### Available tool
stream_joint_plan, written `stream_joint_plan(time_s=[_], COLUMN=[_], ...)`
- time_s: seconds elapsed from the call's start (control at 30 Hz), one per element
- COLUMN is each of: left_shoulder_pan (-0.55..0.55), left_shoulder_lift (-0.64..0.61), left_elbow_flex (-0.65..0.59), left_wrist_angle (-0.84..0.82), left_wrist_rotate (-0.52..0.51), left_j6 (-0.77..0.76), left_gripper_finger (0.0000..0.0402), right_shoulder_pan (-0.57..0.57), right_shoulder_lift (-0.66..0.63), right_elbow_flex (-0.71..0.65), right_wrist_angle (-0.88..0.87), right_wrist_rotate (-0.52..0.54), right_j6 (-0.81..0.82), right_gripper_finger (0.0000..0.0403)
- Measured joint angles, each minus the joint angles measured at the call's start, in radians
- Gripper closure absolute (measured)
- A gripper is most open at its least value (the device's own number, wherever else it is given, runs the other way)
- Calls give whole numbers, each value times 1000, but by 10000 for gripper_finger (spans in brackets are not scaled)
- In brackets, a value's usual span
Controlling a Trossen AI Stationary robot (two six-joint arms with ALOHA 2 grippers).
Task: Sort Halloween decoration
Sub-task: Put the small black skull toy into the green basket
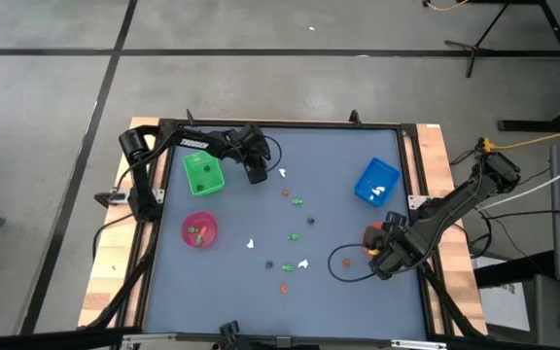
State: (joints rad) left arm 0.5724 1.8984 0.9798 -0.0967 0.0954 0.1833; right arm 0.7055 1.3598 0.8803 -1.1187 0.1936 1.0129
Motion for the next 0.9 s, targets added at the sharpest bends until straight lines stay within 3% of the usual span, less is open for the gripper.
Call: stream_joint_plan(time_s=[0.9], left_shoulder_pan=[1], left_shoulder_lift=[-18], left_elbow_flex=[-3], left_wrist_angle=[-4], left_wrist_rotate=[-2], left_j6=[0], left_gripper_finger=[333], right_shoulder_pan=[0], right_shoulder_lift=[0], right_elbow_flex=[0], right_wrist_angle=[0], right_wrist_rotate=[0], right_j6=[0], right_gripper_finger=[169])
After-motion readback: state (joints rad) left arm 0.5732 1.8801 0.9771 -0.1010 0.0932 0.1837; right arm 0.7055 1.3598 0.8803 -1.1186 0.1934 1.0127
